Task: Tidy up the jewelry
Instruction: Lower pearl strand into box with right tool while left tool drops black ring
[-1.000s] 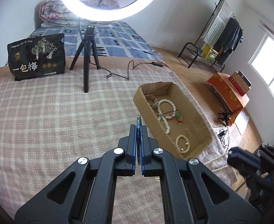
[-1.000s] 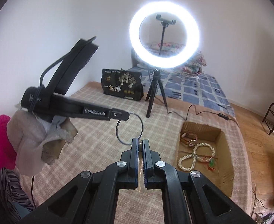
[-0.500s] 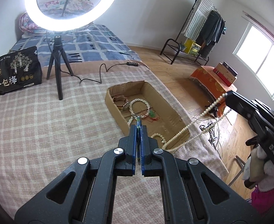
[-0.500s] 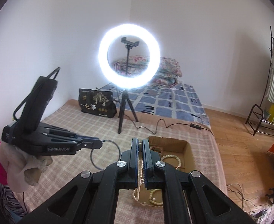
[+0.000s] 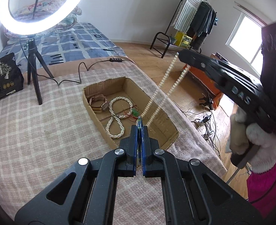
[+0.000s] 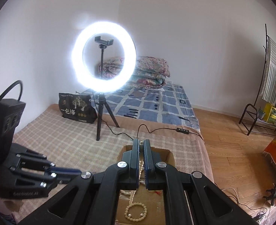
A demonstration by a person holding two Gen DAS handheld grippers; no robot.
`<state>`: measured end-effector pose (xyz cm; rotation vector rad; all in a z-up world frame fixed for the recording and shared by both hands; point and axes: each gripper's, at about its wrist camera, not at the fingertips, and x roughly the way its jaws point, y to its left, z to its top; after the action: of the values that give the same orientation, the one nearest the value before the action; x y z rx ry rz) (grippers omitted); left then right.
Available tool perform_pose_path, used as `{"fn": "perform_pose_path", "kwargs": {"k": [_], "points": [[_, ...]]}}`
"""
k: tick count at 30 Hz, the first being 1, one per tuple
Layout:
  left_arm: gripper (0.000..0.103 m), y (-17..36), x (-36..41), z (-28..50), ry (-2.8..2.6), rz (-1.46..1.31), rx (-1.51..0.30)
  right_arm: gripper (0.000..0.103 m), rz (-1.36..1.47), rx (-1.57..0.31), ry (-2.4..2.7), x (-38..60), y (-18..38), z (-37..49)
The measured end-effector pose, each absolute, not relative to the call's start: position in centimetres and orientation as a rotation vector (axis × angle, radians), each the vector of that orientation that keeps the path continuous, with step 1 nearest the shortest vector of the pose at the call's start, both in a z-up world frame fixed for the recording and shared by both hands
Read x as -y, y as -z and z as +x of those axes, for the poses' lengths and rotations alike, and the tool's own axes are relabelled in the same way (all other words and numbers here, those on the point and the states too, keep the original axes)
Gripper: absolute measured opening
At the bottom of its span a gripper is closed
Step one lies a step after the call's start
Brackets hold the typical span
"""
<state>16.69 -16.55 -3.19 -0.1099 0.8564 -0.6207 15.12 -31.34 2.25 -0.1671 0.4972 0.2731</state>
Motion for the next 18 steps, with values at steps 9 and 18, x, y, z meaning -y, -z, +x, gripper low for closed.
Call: {"fn": "perform_pose_path", "kwargs": {"k": [9,18], "points": [[0.001,5.4,19.3,17.3,0.624,-0.065,-0.896,0.001,-0.149,-0.531,-0.25,32.7,-0.5,19.6],[0.001,7.0,21.8,17.4,0.605,0.002,-0.888,0.001,-0.097,-0.597,-0.249,34.2,2.7,23.3]]}}
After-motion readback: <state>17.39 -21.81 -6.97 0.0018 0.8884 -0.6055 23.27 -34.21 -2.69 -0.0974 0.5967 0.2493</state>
